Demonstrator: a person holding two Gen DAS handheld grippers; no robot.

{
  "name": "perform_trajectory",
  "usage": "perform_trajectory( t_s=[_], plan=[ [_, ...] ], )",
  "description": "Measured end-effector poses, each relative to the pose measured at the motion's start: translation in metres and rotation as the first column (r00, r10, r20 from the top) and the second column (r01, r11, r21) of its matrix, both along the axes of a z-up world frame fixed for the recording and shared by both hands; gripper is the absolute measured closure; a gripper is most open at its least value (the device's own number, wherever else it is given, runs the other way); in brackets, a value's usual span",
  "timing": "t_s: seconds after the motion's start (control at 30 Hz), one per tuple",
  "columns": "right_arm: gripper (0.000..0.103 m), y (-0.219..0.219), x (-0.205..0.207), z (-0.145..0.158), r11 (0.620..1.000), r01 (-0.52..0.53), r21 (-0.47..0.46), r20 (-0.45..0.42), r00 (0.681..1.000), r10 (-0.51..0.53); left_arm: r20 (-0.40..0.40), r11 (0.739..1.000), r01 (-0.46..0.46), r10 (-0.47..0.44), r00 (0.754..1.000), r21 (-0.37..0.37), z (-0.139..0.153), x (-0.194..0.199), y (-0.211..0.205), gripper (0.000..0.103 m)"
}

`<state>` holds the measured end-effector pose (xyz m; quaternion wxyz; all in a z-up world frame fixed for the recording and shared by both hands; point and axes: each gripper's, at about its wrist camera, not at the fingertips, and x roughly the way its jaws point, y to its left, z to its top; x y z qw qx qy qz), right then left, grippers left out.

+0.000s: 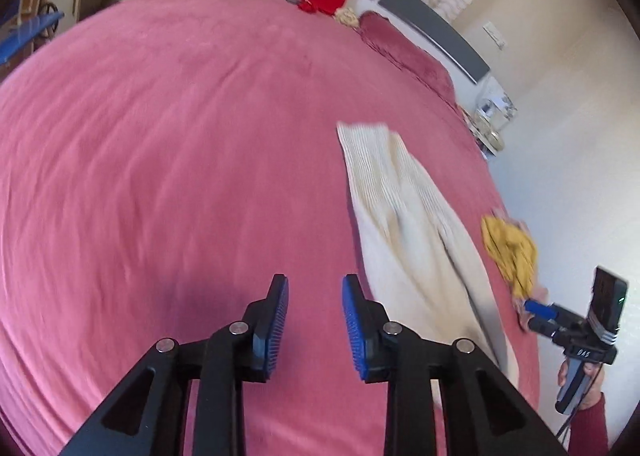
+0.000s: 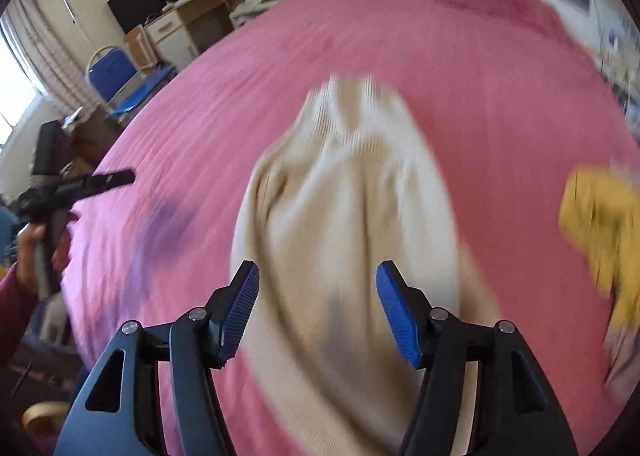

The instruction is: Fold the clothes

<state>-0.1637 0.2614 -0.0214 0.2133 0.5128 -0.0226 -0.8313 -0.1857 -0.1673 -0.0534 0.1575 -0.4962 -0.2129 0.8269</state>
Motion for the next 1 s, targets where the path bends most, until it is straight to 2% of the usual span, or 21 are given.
perform_trajectory(
  t_s=[0.03,0.13,0.23,0.43,0.5,0.57,0.6,0.67,0.73,0.8,0.87,0.93,1.0],
  plan=[
    [0.039,0.011,0.024,-0.009,1.000,0.013,0.012,0.020,1.000,-0.014,0.023,1.000,0.010,-0.010,1.000,0.028,-0.005,0.024,-0.004,0.075],
    [0.039,0.039,0.098,-0.038,0.988,0.048,0.146,0.085,0.995,-0.061,0.071,0.998,0.017,-0.022,0.997,0.061,-0.013,0.090,-0.003,0.074],
    [0.039,0.057,0.139,-0.058,0.959,0.087,0.271,0.071,0.991,-0.110,0.103,0.996,0.007,-0.016,0.995,0.091,-0.016,0.152,0.002,0.074],
    [0.039,0.051,0.135,-0.066,0.969,0.051,0.243,0.027,0.998,-0.060,0.137,0.992,-0.062,0.047,0.989,0.107,-0.020,0.229,0.005,0.074],
    [0.049,0.043,0.120,-0.073,0.961,0.023,0.274,0.050,0.998,-0.039,0.151,0.989,-0.095,0.078,0.985,0.110,-0.023,0.243,0.000,0.074],
    [0.054,0.038,0.102,-0.084,0.958,-0.008,0.287,0.109,0.994,-0.024,0.160,0.987,-0.118,0.099,0.982,0.109,-0.025,0.253,-0.004,0.074],
    [0.064,0.038,0.095,-0.090,0.957,-0.016,0.289,0.137,0.990,-0.024,0.161,0.987,-0.121,0.102,0.982,0.109,-0.026,0.254,-0.006,0.074],
    [0.076,0.039,0.083,-0.100,0.964,-0.025,0.265,0.197,0.980,-0.029,0.164,0.987,-0.124,0.107,0.981,0.100,-0.028,0.257,-0.009,0.074],
    [0.077,0.043,0.074,-0.109,0.975,-0.025,0.219,0.256,0.966,-0.033,0.169,0.988,-0.128,0.111,0.979,0.091,-0.030,0.259,-0.012,0.074],
    [0.086,0.042,0.072,-0.116,0.966,-0.027,0.256,0.269,0.962,-0.044,0.179,0.985,-0.136,0.117,0.977,0.102,-0.033,0.258,-0.012,0.074],
    [0.100,0.040,0.071,-0.126,0.949,-0.028,0.314,0.295,0.953,-0.070,0.188,0.983,-0.145,0.122,0.974,0.112,-0.036,0.257,-0.012,0.074],
    [0.100,0.034,0.075,-0.131,0.950,-0.034,0.309,0.298,0.952,-0.063,0.198,0.981,-0.153,0.127,0.972,0.122,-0.040,0.257,-0.012,0.074],
    [0.100,0.033,0.080,-0.129,0.969,0.010,0.248,0.289,0.954,-0.083,0.207,0.978,-0.159,0.130,0.970,0.134,-0.043,0.256,-0.011,0.074]
  ],
)
